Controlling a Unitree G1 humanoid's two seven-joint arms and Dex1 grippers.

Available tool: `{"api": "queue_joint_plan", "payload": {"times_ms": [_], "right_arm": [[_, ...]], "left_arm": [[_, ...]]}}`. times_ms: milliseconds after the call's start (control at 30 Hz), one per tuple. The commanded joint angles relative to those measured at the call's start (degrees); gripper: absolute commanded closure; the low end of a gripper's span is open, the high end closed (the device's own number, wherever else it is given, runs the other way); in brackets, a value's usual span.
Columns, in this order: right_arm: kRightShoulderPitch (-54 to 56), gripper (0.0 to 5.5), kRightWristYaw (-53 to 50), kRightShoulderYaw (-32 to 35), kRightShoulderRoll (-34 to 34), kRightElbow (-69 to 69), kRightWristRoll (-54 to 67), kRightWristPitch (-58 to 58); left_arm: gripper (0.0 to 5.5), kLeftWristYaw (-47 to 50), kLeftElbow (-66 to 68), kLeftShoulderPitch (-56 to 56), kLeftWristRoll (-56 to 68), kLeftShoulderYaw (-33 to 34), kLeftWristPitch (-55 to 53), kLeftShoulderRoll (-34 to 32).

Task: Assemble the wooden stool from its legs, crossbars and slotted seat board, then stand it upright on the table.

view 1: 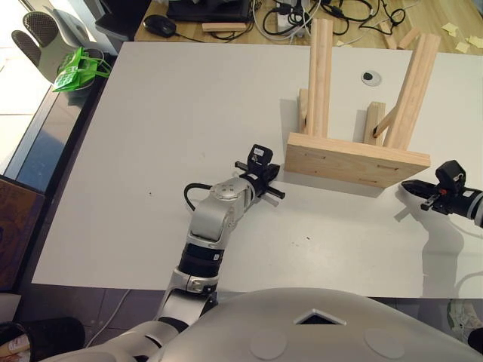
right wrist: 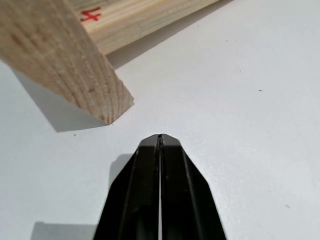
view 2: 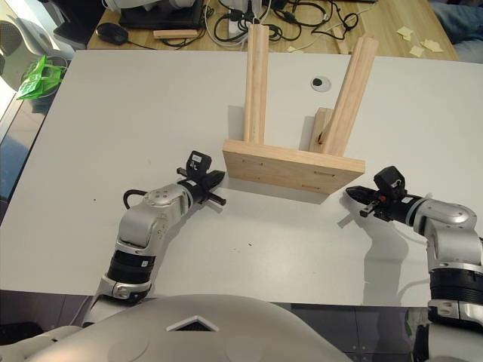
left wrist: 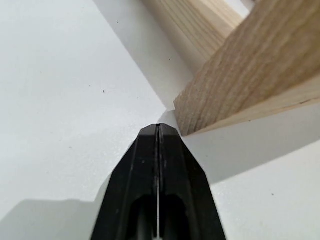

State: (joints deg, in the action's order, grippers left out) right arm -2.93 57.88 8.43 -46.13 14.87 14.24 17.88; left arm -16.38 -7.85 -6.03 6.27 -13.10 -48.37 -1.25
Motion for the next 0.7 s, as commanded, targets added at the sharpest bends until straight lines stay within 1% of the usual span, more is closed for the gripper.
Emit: {"api": "queue_joint_plan", "payload": {"times_ms": [33, 500, 700], "right_arm": [[-0.11, 5.5, 0.37, 0.67, -1.2, -0.22, 0.09, 0.08], [0.22, 5.5, 0.86, -0.22, -1.09, -0.45, -0.34, 0.46], [0.87, 5.5, 1.25, -1.04, -0.82, -0.74, -0.4, 1.01]], "left_arm": [[5.49, 1.12, 0.64, -0.07, 0.18, -0.31, -0.15, 0.63], [5.49, 1.41, 1.6, -1.47, -0.85, -2.93, 4.5, 0.55], [5.49, 0.65, 1.07, -0.57, -0.41, -3.92, 3.44, 0.1]]}}
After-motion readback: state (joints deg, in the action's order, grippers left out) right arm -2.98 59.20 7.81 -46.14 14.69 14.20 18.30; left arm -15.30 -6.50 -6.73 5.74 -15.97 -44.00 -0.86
